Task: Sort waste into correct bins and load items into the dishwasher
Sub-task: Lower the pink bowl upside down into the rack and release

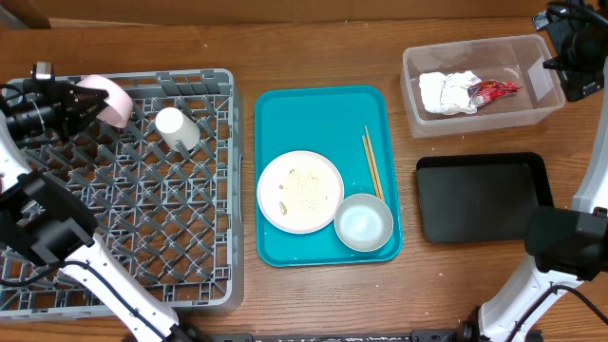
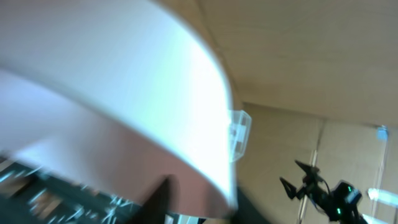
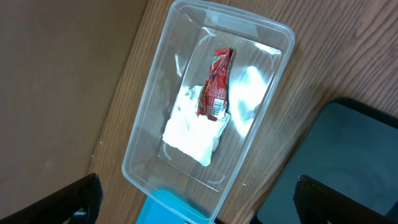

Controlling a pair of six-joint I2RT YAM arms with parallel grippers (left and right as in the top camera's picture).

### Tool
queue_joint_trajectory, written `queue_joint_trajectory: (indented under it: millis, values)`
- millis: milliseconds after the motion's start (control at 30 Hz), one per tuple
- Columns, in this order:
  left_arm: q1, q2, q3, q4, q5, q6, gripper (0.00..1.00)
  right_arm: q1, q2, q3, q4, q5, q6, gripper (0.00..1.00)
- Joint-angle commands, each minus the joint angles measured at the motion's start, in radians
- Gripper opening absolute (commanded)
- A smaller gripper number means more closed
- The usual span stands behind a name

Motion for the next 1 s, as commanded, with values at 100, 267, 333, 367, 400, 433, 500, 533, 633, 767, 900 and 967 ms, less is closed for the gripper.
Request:
queue_joint_trajectory:
  millis: [100, 267, 333, 367, 400, 433, 500, 533, 633, 767, 900, 967]
  values:
    - [0.01, -0.002, -0.008, -0.028, -0.191, -0.097, 0.7, -0.002, -0.001, 0.003, 0.002, 0.01, -0.001, 1.0]
    - [0.014, -0.017, 0.002, -0.055, -0.217, -0.14, 0.66, -0.002, -0.001, 0.003, 0.002, 0.01, -0.001, 1.0]
    - [0.015, -0.03, 0.009, -0.055, -0.247, -0.17, 0.65, -0.002, -0.001, 0.003, 0.002, 0.01, -0.001, 1.0]
    - [0.015, -0.04, 0.014, -0.055, -0.26, -0.172, 0.65, -0.002, -0.001, 0.003, 0.002, 0.01, -0.001, 1.0]
    - [0.015, -0.052, 0.019, -0.055, -0.28, -0.179, 0.65, -0.002, -0.001, 0.003, 0.002, 0.01, -0.001, 1.0]
    - [0.015, -0.064, 0.024, -0.055, -0.305, -0.192, 0.64, -0.002, -0.001, 0.003, 0.002, 0.01, -0.001, 1.0]
    - [0.015, -0.095, 0.038, -0.055, -0.387, -0.242, 0.63, -0.002, -0.001, 0.003, 0.002, 0.01, -0.001, 1.0]
    - [0.015, -0.113, 0.043, -0.055, -0.431, -0.264, 0.63, -0.002, -0.001, 0.003, 0.002, 0.01, -0.001, 1.0]
    - [0.015, -0.178, 0.048, -0.055, -0.567, -0.332, 0.64, -0.002, -0.001, 0.003, 0.002, 0.01, -0.001, 1.0]
    - [0.014, -0.282, 0.048, -0.055, -0.654, -0.375, 0.64, -0.002, -0.001, 0.003, 0.002, 0.01, -0.001, 1.0]
    - [0.002, -0.377, 0.048, -0.011, -0.65, -0.397, 0.57, -0.002, -0.001, 0.003, 0.002, 0.01, -0.001, 1.0]
    - [-0.015, -0.4, 0.048, 0.039, -0.677, -0.396, 0.43, -0.002, -0.001, 0.003, 0.002, 0.01, -0.001, 1.0]
